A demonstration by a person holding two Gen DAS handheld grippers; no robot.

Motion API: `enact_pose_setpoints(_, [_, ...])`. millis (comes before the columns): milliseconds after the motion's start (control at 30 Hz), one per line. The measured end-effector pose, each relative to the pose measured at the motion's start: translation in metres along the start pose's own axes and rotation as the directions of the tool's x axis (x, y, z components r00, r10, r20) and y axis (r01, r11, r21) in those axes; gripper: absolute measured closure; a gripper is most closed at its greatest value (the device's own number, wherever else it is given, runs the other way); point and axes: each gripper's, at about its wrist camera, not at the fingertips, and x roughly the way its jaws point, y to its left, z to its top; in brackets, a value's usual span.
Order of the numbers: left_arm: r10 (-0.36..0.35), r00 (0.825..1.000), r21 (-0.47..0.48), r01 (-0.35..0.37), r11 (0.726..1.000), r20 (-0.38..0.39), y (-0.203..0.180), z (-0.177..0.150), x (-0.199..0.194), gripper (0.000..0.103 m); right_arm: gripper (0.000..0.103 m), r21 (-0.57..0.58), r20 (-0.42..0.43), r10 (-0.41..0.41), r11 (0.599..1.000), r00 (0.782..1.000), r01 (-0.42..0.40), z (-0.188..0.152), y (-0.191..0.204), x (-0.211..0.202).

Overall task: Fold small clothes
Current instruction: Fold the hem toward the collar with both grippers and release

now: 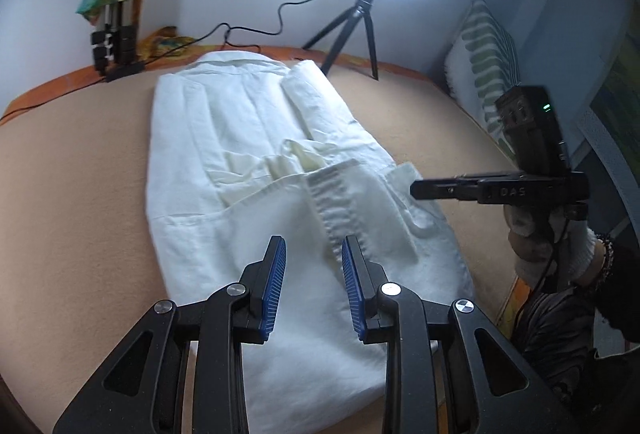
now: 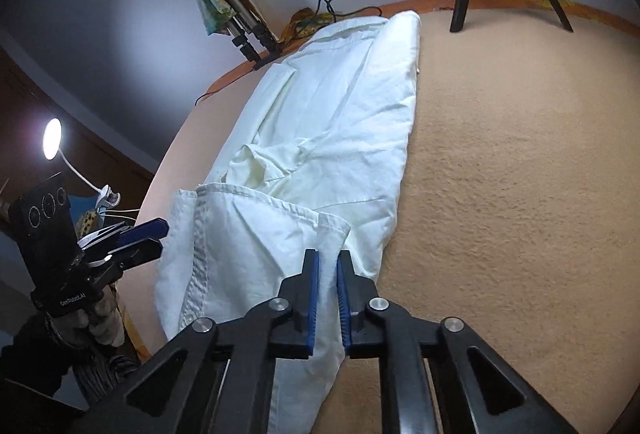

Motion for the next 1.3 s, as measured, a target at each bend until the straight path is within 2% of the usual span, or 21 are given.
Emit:
enact_pose_setpoints(67, [0.025,1.0,0.026,-0.025,0.999,-0.004,-0.003,0.003,0.011,0.077,0.099,-0.027,0.018,-0.061,0.998,0.998,0.061,-0.001,0.007,-0.007])
enact_pose_setpoints(133, [0.068,0.997,0.032,-0.066,0.997,-0.033,-0.001,0.005,0.026,0.077,0.099,-0.035,-0.002,-0.117,0.993,0.993,0.116,-0.002,0.005,-0.002])
enact_pose_setpoints(233, [0.127,0.989,0.031,-0.125,0.992,-0.075,0.01,0.003,0.046,0.077,0.099,-0.018,-0.029,-0.132,0.991,0.991,0.132,-0.005,-0.002,0.004])
enact_pose_setpoints(333, [0.12,0.991,0.012,-0.119,0.993,-0.068,0.016,0.004,0.043,0.077,0.095,-0.018,-0.016,-0.152,0.988,0.988,0.152,-0.003,-0.003,-0.001])
enact_pose_setpoints(400, [0.118,0.992,0.017,-0.118,0.993,-0.043,0.017,0.008,0.029,0.077,0.082,-0.01,0.002,-0.158,0.987,0.987,0.158,-0.003,-0.006,-0.01])
enact_pose_setpoints(533, [0.135,0.991,0.035,-0.135,0.99,0.001,0.026,0.022,-0.001,0.075,0.078,0.017,0.055,-0.137,0.991,0.989,0.136,0.009,-0.011,-0.025])
enact_pose_setpoints(600, [0.138,0.99,0.021,-0.139,0.99,0.015,0.036,0.029,-0.01,0.074,0.064,0.022,0.073,-0.113,0.994,0.991,0.111,0.016,-0.014,-0.03])
enact_pose_setpoints(633, [0.145,0.989,0.009,-0.145,0.989,0.021,0.044,0.033,-0.012,0.074,0.063,0.022,0.088,-0.116,0.993,0.989,0.114,0.022,-0.014,-0.032])
enact_pose_setpoints(800, [0.119,0.992,-0.113,-0.116,0.987,0.026,0.09,0.058,-0.01,0.073,0.063,0.031,0.103,-0.079,0.997,0.992,0.076,0.055,-0.023,-0.028])
enact_pose_setpoints(900, [0.115,0.993,-0.161,-0.109,0.981,0.025,0.114,0.072,-0.001,0.073,0.064,0.028,0.117,-0.085,0.996,0.989,0.083,0.075,-0.03,-0.019])
enact_pose_setpoints(1033, [0.078,0.996,-0.162,-0.072,0.984,0.034,0.125,0.085,0.016,0.073,0.071,-0.053,0.115,-0.038,0.998,0.993,0.045,0.094,-0.025,-0.002])
enact_pose_setpoints(1133, [0.06,0.998,-0.121,-0.059,0.991,0.012,0.123,0.091,0.036,0.073,0.074,-0.12,0.068,0.01,0.993,0.998,-0.001,0.102,-0.018,0.022])
enact_pose_setpoints(1200, [0.049,0.999,-0.097,-0.05,0.994,-0.012,0.121,0.09,0.051,0.073,0.074,-0.166,0.027,0.0,0.986,1.0,0.004,0.104,-0.015,0.041])
enact_pose_setpoints(1300, [0.061,0.997,-0.081,-0.064,0.995,-0.046,0.123,0.09,0.074,0.073,0.077,-0.206,-0.015,-0.11,0.973,0.994,0.105,0.106,-0.02,0.071])
